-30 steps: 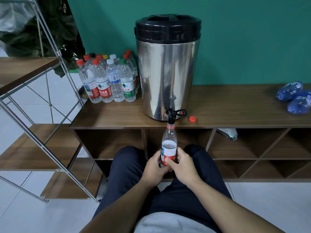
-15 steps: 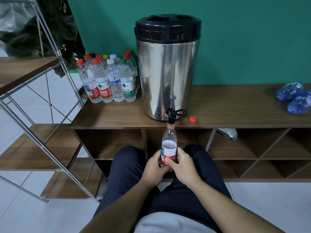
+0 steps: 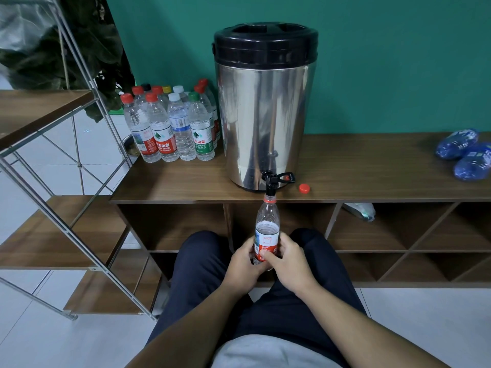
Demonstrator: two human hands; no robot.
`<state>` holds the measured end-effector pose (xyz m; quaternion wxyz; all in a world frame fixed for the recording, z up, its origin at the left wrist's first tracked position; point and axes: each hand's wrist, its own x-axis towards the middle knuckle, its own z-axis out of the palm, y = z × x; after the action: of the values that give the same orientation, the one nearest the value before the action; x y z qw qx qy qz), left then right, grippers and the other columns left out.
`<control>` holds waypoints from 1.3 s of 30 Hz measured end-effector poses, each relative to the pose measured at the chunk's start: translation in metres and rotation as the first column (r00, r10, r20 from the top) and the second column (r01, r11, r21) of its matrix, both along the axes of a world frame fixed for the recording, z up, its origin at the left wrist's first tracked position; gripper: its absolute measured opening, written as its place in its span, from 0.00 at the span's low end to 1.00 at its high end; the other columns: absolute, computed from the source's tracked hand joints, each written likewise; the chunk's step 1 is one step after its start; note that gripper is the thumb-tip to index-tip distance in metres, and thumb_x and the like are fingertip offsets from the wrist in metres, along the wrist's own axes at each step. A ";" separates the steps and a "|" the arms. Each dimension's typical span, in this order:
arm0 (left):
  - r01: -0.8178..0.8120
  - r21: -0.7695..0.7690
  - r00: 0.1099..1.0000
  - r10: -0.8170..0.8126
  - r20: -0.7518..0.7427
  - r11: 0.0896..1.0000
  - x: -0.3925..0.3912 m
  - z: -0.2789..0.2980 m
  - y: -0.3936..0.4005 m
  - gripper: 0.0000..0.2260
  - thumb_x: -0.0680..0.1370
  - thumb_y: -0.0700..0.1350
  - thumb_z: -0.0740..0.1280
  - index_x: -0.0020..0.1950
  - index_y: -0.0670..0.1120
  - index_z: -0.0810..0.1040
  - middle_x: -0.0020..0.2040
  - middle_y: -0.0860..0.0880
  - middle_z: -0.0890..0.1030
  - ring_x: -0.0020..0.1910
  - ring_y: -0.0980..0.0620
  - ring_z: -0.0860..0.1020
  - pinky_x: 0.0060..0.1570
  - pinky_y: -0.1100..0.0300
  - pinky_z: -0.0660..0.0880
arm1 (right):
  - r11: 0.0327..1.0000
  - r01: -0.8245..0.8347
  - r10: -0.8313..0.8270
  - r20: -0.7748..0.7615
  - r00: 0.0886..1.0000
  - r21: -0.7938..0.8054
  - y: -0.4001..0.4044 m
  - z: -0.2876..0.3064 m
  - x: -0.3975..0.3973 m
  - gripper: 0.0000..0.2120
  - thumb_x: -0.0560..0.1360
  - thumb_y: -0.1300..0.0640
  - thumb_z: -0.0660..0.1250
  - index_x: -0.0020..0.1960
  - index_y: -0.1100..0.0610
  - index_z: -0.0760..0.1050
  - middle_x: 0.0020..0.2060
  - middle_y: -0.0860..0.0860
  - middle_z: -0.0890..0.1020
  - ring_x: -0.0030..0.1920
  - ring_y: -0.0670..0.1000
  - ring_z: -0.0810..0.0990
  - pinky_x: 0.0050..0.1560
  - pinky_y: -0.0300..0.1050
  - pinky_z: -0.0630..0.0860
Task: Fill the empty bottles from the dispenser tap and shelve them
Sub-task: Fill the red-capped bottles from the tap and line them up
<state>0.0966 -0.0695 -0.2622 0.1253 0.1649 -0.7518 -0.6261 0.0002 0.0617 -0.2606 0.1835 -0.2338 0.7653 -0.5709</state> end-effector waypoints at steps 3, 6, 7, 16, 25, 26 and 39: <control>0.001 0.006 1.000 -0.001 -0.003 1.000 0.000 0.000 0.000 0.25 0.78 0.38 0.81 0.74 0.52 0.81 0.64 0.52 0.88 0.65 0.52 0.86 0.69 0.44 0.82 | 1.000 -0.006 0.006 0.011 1.000 -0.010 0.000 0.000 0.000 0.22 0.78 0.58 0.79 0.69 0.47 0.80 0.57 0.43 0.89 0.58 0.44 0.88 0.59 0.51 0.87; 0.000 0.008 1.000 0.000 -0.003 1.000 0.000 0.000 0.000 0.25 0.79 0.37 0.80 0.74 0.52 0.81 0.64 0.52 0.88 0.65 0.52 0.86 0.69 0.45 0.83 | 1.000 -0.005 0.005 0.012 1.000 -0.012 -0.001 0.000 0.000 0.23 0.78 0.58 0.80 0.70 0.47 0.80 0.57 0.42 0.89 0.59 0.43 0.88 0.60 0.50 0.87; 0.001 0.005 1.000 -0.001 -0.003 1.000 0.000 0.000 0.000 0.25 0.79 0.37 0.80 0.74 0.52 0.81 0.64 0.52 0.88 0.65 0.52 0.86 0.69 0.45 0.83 | 1.000 -0.005 0.005 0.012 1.000 -0.010 -0.001 0.000 0.000 0.23 0.78 0.58 0.80 0.70 0.46 0.80 0.57 0.42 0.89 0.59 0.43 0.88 0.59 0.50 0.87; -0.002 0.009 1.000 0.002 0.000 1.000 0.000 0.000 0.001 0.24 0.78 0.37 0.81 0.73 0.51 0.81 0.63 0.52 0.88 0.64 0.53 0.87 0.68 0.46 0.83 | 1.000 -0.010 0.010 0.008 1.000 -0.001 -0.001 0.000 -0.001 0.23 0.78 0.57 0.80 0.70 0.45 0.80 0.58 0.42 0.89 0.59 0.43 0.88 0.60 0.51 0.87; 0.003 0.005 1.000 -0.003 -0.001 1.000 0.001 0.000 0.000 0.25 0.78 0.37 0.81 0.74 0.51 0.81 0.64 0.52 0.88 0.64 0.53 0.86 0.68 0.47 0.83 | 1.000 -0.007 0.007 0.003 1.000 0.004 0.000 0.001 0.001 0.24 0.78 0.57 0.80 0.71 0.46 0.79 0.58 0.41 0.88 0.60 0.41 0.87 0.60 0.47 0.86; 0.003 0.005 1.000 -0.003 -0.002 1.000 0.001 0.000 0.000 0.25 0.79 0.37 0.81 0.74 0.51 0.81 0.64 0.52 0.88 0.64 0.53 0.86 0.68 0.47 0.83 | 1.000 -0.006 0.006 0.007 1.000 0.001 0.001 0.002 0.001 0.24 0.78 0.58 0.80 0.71 0.46 0.79 0.58 0.41 0.88 0.60 0.41 0.87 0.60 0.47 0.86; 0.007 0.012 1.000 -0.007 -0.014 1.000 0.001 0.000 0.000 0.25 0.79 0.38 0.80 0.74 0.51 0.81 0.65 0.52 0.88 0.65 0.53 0.86 0.69 0.48 0.83 | 1.000 0.005 -0.005 -0.015 1.000 0.010 -0.001 0.002 0.001 0.20 0.77 0.58 0.80 0.67 0.46 0.81 0.56 0.42 0.89 0.57 0.43 0.88 0.57 0.49 0.87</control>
<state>0.0972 -0.0696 -0.2621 0.1275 0.1584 -0.7475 -0.6324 0.0011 0.0604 -0.2589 0.1774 -0.2354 0.7700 -0.5658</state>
